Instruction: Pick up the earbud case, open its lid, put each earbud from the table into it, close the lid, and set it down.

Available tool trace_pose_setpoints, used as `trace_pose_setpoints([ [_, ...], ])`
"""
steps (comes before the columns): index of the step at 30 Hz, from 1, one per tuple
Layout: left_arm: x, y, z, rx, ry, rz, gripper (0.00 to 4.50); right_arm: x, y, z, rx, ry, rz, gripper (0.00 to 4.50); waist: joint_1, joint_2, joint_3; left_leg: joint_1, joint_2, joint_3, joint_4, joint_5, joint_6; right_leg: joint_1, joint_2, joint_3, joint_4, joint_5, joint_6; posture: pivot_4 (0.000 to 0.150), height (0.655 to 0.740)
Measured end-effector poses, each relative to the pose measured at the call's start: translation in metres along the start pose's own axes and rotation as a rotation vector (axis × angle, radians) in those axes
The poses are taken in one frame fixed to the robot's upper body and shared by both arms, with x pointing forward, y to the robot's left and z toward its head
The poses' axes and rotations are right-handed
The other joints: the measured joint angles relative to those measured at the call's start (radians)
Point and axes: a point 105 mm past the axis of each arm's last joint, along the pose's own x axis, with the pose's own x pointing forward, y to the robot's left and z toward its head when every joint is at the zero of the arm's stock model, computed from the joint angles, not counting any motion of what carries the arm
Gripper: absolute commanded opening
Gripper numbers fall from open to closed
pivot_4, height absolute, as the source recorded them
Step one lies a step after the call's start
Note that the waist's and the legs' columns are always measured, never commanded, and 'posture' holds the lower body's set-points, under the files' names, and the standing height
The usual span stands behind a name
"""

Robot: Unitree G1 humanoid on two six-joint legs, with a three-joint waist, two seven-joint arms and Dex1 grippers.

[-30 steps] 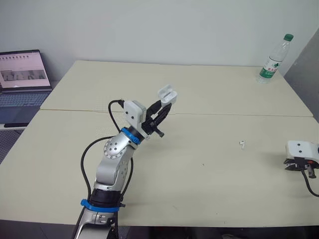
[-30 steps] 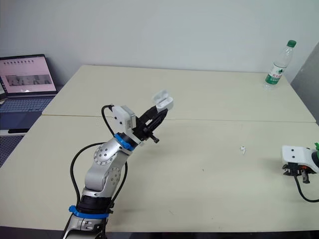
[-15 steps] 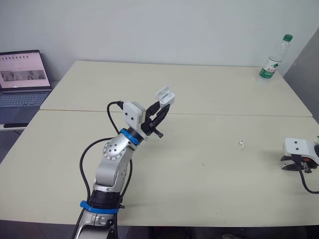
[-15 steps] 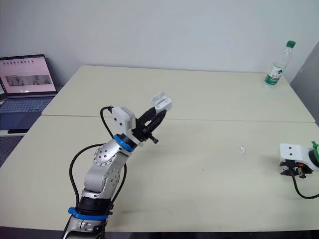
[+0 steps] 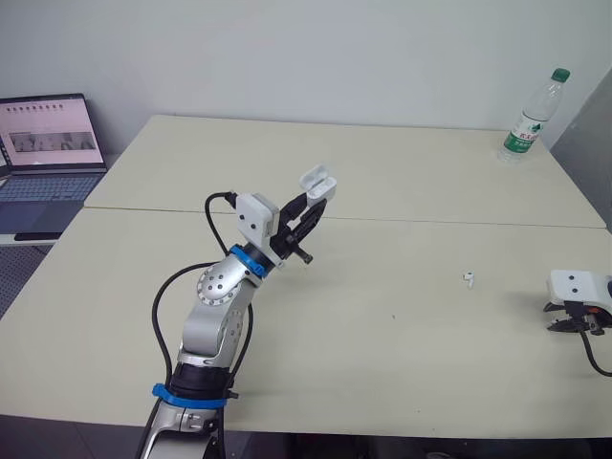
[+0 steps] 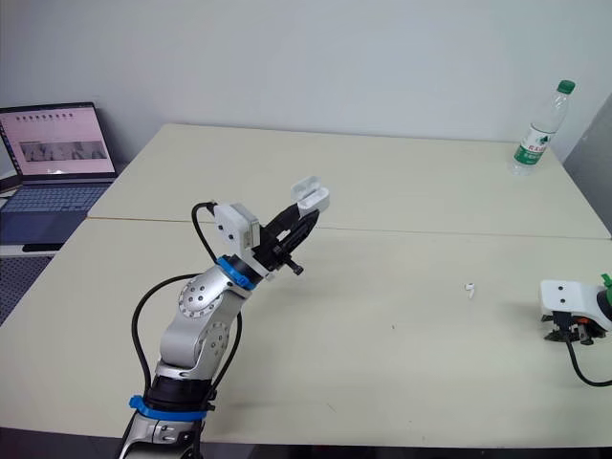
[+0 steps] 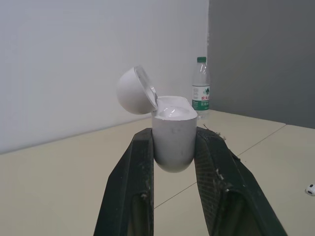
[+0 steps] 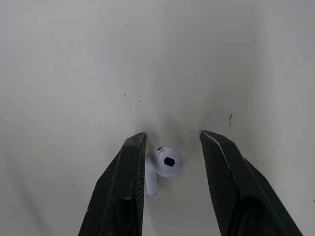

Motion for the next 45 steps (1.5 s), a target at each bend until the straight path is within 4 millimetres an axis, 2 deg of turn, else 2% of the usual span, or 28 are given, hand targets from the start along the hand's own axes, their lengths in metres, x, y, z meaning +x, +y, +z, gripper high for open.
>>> trace_pose_setpoints([
  [14, -0.001, 0.003, 0.002, 0.015, -0.005, 0.006, 0.79, -0.001, -0.001, -0.005, 0.026, 0.030, 0.003, 1.77, 0.000, 0.000, 0.000, 0.000, 0.000, 0.000, 0.000, 0.000, 0.000, 0.000, 0.000, 0.000, 0.000, 0.000, 0.000, 0.150, 0.7400],
  [17, -0.001, 0.003, 0.002, 0.015, -0.005, 0.006, 0.79, -0.001, -0.001, -0.005, 0.027, 0.031, 0.008, 1.22, 0.000, 0.000, 0.000, 0.000, 0.000, 0.000, 0.000, 0.000, 0.000, 0.000, 0.000, 0.000, 0.000, 0.000, 0.000, 0.150, 0.7400],
  [19, -0.001, 0.003, 0.002, 0.015, -0.005, 0.006, 0.79, -0.001, 0.001, -0.005, 0.028, 0.031, 0.021, 0.56, 0.000, 0.000, 0.000, 0.000, 0.000, 0.000, 0.000, 0.000, 0.000, 0.000, 0.000, 0.000, 0.000, 0.000, 0.000, 0.150, 0.7400],
  [20, -0.001, 0.003, 0.002, 0.015, -0.005, 0.006, 0.79, -0.001, 0.001, -0.005, 0.028, 0.031, 0.022, 0.40, -0.001, 0.000, 0.000, 0.000, 0.000, 0.000, 0.000, 0.000, 0.000, 0.000, 0.000, 0.000, 0.000, 0.000, 0.000, 0.150, 0.7400],
  [27, -0.001, 0.003, 0.002, 0.016, -0.006, 0.003, 0.79, -0.001, 0.002, 0.000, 0.043, 0.007, 0.036, 0.40, -0.001, 0.000, 0.000, 0.000, 0.000, 0.000, 0.000, 0.000, 0.000, 0.000, 0.000, 0.000, 0.000, 0.000, 0.000, 0.150, 0.7400],
  [28, -0.002, 0.003, 0.002, 0.018, -0.006, 0.003, 0.79, 0.001, 0.001, 0.008, 0.054, -0.026, 0.045, 0.40, -0.002, 0.000, 0.000, 0.000, 0.001, 0.000, 0.000, 0.000, 0.000, 0.000, 0.000, 0.000, 0.000, 0.000, 0.000, 0.150, 0.7400],
  [31, -0.002, 0.002, 0.001, 0.018, -0.004, -0.005, 0.79, 0.012, -0.008, 0.057, 0.081, -0.220, 0.043, 0.40, -0.014, 0.000, 0.000, 0.001, 0.002, 0.000, 0.000, 0.000, 0.000, 0.000, 0.002, 0.001, 0.001, 0.000, 0.000, 0.150, 0.7400],
  [33, -0.003, 0.001, 0.000, 0.018, -0.001, -0.014, 0.79, 0.015, -0.020, 0.116, 0.130, -0.446, 0.025, 0.40, -0.024, 0.001, 0.000, 0.002, 0.004, 0.000, -0.001, 0.000, 0.000, -0.001, 0.003, 0.001, 0.002, 0.000, 0.000, 0.150, 0.7400],
  [34, -0.003, 0.001, -0.001, 0.016, 0.002, -0.017, 0.79, 0.010, -0.029, 0.158, 0.174, -0.611, 0.009, 0.40, -0.032, 0.001, 0.000, 0.002, 0.004, 0.000, -0.001, 0.000, 0.000, -0.001, 0.004, 0.002, 0.003, 0.001, -0.001, 0.150, 0.7400],
  [36, -0.002, -0.003, -0.003, 0.005, 0.004, -0.025, 0.79, -0.016, -0.039, 0.234, 0.223, -0.896, 0.000, 0.40, -0.031, 0.004, 0.000, 0.000, 0.004, -0.002, -0.001, 0.000, -0.001, -0.003, 0.005, 0.000, 0.004, 0.000, -0.001, 0.150, 0.7400],
  [38, -0.004, -0.002, -0.006, -0.002, 0.013, -0.019, 0.79, -0.058, -0.040, 0.293, 0.227, -1.138, -0.032, 0.40, -0.019, 0.006, 0.000, -0.004, 0.004, -0.007, -0.001, 0.000, -0.001, -0.004, 0.004, -0.003, 0.003, 0.000, -0.001, 0.150, 0.7400],
  [40, -0.007, 0.001, -0.008, -0.005, 0.024, -0.007, 0.79, -0.093, -0.034, 0.330, 0.248, -1.340, -0.068, 0.40, 0.004, 0.005, 0.000, -0.007, 0.002, -0.012, -0.001, 0.000, -0.001, -0.004, 0.003, -0.006, 0.002, 0.000, -0.001, 0.150, 0.7400],
  [41, -0.007, 0.001, -0.008, -0.007, 0.026, -0.006, 0.79, -0.102, -0.028, 0.342, 0.257, -1.403, -0.064, 0.40, 0.016, 0.005, 0.000, -0.008, 0.001, -0.013, -0.001, 0.000, -0.001, -0.004, 0.002, -0.006, 0.001, 0.000, -0.001, 0.150, 0.7400],
  [43, -0.008, 0.003, -0.009, -0.012, 0.033, 0.005, 0.79, -0.104, -0.016, 0.361, 0.307, -1.482, -0.042, 0.40, 0.030, 0.005, 0.000, -0.012, -0.003, -0.014, 0.001, -0.001, -0.001, -0.004, -0.002, -0.007, -0.001, 0.000, -0.001, 0.150, 0.7400],
  [45, -0.008, 0.004, -0.009, -0.016, 0.038, 0.010, 0.79, -0.100, -0.008, 0.369, 0.374, -1.520, -0.017, 0.40, 0.035, 0.005, 0.000, -0.015, -0.006, -0.014, 0.003, -0.001, 0.001, -0.006, -0.005, -0.007, -0.001, 0.001, 0.000, 0.150, 0.7400],
])
